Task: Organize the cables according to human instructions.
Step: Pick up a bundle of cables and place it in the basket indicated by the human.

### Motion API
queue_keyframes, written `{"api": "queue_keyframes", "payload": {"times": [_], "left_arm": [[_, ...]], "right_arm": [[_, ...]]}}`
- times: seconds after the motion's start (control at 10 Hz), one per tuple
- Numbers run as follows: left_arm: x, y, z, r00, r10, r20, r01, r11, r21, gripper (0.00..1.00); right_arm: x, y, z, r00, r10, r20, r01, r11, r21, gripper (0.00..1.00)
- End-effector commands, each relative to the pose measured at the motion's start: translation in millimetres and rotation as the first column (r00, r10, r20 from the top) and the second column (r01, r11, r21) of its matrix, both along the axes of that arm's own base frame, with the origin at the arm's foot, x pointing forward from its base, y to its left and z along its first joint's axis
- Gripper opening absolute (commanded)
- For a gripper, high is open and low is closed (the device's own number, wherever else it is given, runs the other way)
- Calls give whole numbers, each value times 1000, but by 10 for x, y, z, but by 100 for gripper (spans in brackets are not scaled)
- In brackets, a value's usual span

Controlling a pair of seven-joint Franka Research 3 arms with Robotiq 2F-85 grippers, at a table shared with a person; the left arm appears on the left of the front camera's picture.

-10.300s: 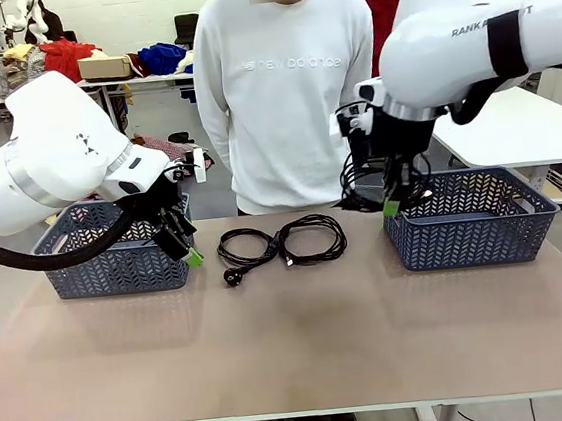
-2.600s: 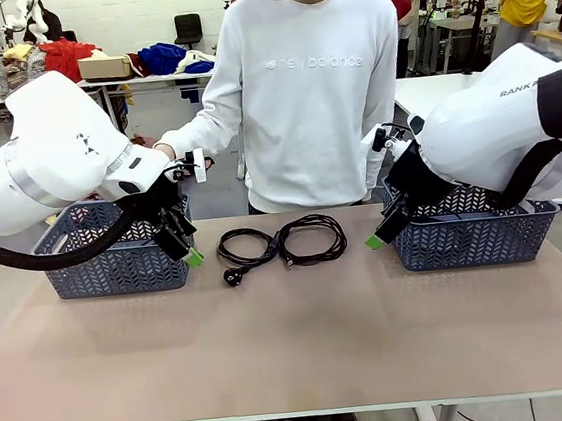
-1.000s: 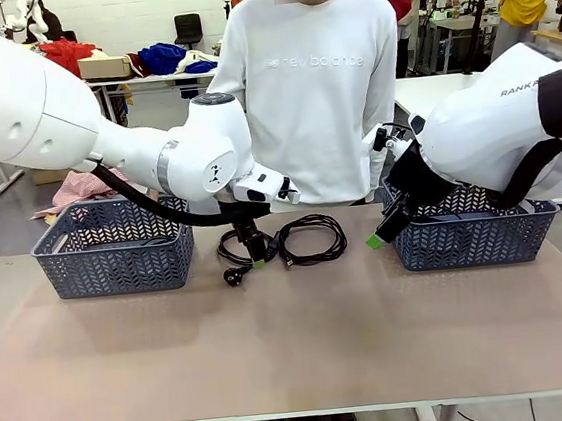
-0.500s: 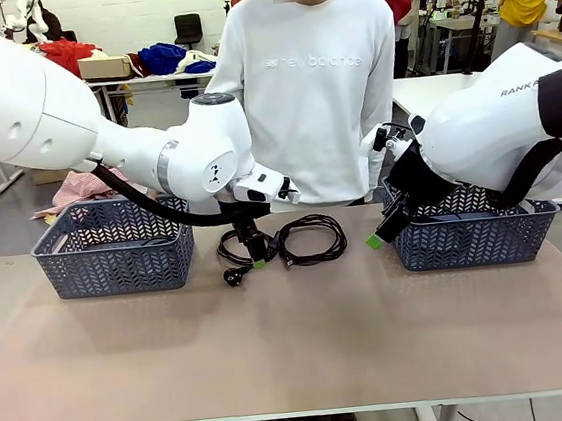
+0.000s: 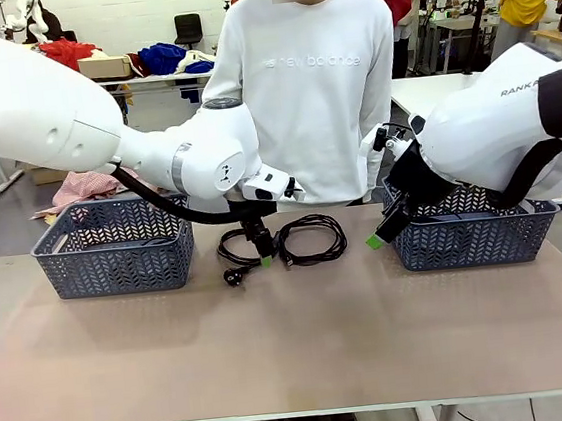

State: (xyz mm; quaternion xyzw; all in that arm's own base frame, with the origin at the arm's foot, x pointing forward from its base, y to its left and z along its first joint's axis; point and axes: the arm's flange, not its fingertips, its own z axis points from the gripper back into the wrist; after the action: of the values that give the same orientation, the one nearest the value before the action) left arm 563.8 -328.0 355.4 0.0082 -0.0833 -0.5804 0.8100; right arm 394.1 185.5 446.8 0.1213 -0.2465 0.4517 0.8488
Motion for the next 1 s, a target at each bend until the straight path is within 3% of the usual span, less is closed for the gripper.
{"api": "queue_keyframes", "payload": {"times": [0.0,0.9], "left_arm": [[201,-62,-84,1000,-10,-17,10,999,37,100],[406,-114,-339,994,8,-105,-2,998,56,100]], "right_arm": [[-2,-6,16,1000,-3,4,3,1000,2,100],[-2,-6,16,1000,-3,4,3,1000,2,100]]}}
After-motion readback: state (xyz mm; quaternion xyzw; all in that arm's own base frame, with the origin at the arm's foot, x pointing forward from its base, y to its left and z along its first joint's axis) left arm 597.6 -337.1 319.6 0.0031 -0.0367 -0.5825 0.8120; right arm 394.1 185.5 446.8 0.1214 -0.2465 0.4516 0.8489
